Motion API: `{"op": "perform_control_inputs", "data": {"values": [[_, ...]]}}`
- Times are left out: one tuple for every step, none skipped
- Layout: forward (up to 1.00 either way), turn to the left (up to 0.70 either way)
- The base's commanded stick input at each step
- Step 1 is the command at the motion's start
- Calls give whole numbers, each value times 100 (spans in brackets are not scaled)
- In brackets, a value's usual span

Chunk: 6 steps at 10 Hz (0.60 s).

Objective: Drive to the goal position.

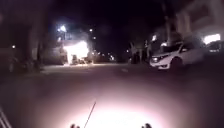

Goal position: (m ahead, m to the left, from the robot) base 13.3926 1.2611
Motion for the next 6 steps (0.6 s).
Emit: {"op": "perform_control_inputs", "data": {"values": [[70, 0], [70, 0], [70, 0], [70, 0], [70, 0], [70, 0]]}}
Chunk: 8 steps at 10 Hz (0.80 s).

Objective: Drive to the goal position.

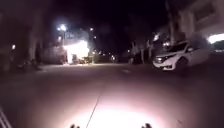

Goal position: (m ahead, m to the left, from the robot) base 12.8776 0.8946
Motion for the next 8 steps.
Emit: {"op": "perform_control_inputs", "data": {"values": [[70, 0], [70, 0], [70, 0], [70, 0], [70, 0], [70, 0], [70, 0], [70, 0]]}}
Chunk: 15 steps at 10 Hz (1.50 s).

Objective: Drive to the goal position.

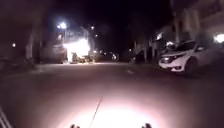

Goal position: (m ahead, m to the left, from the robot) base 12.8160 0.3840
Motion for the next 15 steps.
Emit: {"op": "perform_control_inputs", "data": {"values": [[70, 0], [70, 0], [70, 0], [70, 0], [70, 0], [70, 0], [70, 0], [70, 0], [70, 0], [70, 0], [70, 0], [70, 0], [70, 0], [70, 0], [70, 0]]}}
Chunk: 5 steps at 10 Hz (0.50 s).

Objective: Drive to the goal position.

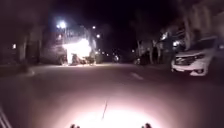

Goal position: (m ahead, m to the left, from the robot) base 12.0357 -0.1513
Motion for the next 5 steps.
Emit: {"op": "perform_control_inputs", "data": {"values": [[70, 0], [70, 0], [70, 0], [70, 0], [70, -2]]}}
